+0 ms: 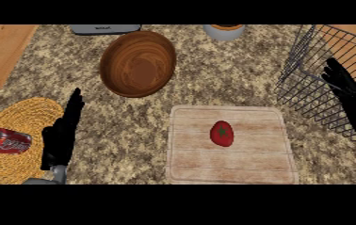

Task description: Pick the tomato from the cutting board and place it in the basket

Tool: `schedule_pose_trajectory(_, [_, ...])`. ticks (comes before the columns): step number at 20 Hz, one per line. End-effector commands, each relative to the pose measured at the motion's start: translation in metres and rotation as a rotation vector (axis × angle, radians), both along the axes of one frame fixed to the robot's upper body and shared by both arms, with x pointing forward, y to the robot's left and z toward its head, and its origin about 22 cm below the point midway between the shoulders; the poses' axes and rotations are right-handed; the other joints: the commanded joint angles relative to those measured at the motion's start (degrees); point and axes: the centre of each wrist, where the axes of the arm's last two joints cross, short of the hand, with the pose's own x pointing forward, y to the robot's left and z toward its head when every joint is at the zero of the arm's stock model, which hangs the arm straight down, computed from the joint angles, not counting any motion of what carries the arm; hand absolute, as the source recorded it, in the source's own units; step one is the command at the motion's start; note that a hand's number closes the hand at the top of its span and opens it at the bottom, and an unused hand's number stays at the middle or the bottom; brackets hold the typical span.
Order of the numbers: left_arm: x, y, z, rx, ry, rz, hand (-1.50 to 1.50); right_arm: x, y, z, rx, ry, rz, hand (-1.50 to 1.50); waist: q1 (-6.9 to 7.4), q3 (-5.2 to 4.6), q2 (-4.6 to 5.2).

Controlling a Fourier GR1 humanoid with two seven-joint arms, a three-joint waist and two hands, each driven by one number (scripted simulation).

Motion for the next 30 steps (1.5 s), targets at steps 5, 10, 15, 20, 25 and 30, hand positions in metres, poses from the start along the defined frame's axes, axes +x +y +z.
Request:
schedule_pose_trajectory(5, [-0.018, 0.0, -0.038, -0.135, 0.296, -0.014, 0.0, 0.037, 0.117, 0.023, 0.386, -0.288, 0.142, 1.5, 3.47, -1.94, 0.6])
schedule_pose_trajectory(10, [-0.029, 0.016, -0.043, -0.152, 0.416, -0.054, 0.0, 0.016, 0.243, 0.006, 0.306, -0.361, 0.403, 1.5, 4.17, -2.01, 0.36])
schedule_pose_trajectory(15, [-0.039, 0.023, -0.043, -0.171, 0.448, -0.043, 0.0, 0.009, 0.298, -0.006, 0.032, -0.302, 0.225, -1.5, 3.54, -2.12, -0.2])
schedule_pose_trajectory(20, [-0.042, 0.019, -0.049, -0.17, 0.452, 0.001, 0.0, 0.04, 0.242, 0.003, -0.447, -0.226, 0.033, -1.5, 0.3, -2.6, -1.28])
schedule_pose_trajectory(25, [-0.047, 0.028, -0.049, -0.19, 0.459, 0.047, 0.0, 0.044, 0.233, 0.07, -0.722, -0.134, 0.024, -1.5, -1.49, -2.45, -1.85])
schedule_pose_trajectory(30, [-0.05, 0.029, -0.046, -0.18, 0.448, 0.036, 0.0, 0.026, 0.241, 0.15, -0.867, -0.054, 0.07, -1.5, -1.54, -2.28, -1.75])
